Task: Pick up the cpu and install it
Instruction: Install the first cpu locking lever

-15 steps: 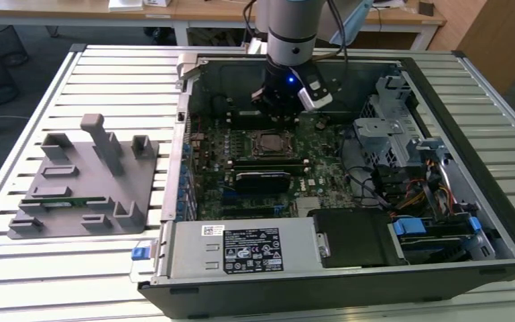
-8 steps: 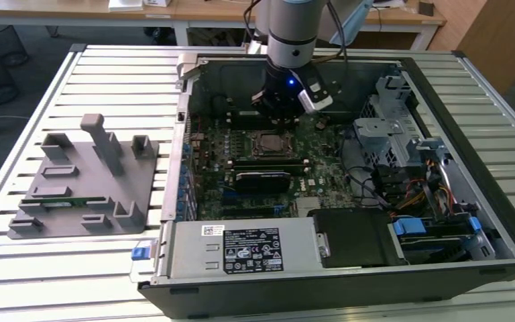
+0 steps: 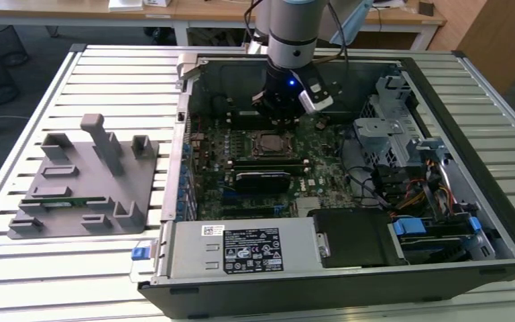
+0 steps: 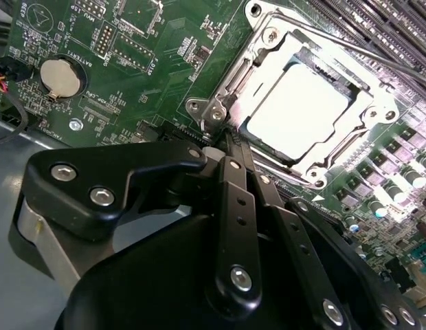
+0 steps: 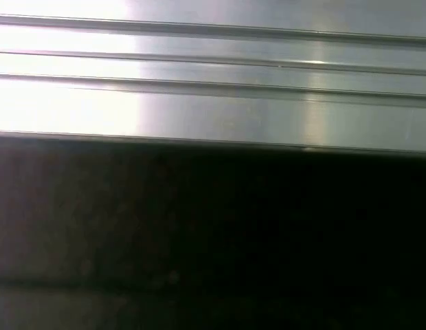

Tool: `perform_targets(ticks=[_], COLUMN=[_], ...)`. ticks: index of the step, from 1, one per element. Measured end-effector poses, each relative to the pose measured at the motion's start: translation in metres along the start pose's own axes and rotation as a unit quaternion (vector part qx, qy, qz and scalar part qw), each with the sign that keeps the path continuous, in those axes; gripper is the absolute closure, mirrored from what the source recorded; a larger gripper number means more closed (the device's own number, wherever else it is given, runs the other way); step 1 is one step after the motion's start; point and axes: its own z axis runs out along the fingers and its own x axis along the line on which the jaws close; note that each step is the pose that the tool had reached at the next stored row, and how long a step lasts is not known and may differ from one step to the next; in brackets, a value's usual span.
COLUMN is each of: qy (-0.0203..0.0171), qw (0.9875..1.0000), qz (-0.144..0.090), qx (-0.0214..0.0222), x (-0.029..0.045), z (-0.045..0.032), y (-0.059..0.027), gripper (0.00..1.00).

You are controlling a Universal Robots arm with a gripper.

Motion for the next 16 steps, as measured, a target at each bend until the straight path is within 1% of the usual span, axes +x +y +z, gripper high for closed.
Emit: perform_targets(ticks=[2, 5, 8, 12, 16], qy=[-0.0009, -0.0003, -0.0004, -0.0001, 0.0004], qw=[1.0000, 1.0000, 1.0000, 1.0000, 1.0000], qz=[0.000, 0.000, 0.000, 0.000, 0.000], qx=[-0.0014, -0.0005, 0.0000, 0.0026, 0.0062], x=[-0.0003, -0.0002, -0.0003, -0.0002, -0.0001], z=[-0.0020, -0.0068, -0.0065, -0.0030, 0.0000], y=[0.0006, 0.0004, 0.0004, 0.0003, 0.0000], gripper=[0.89, 0.89, 0.89, 0.89, 0.89])
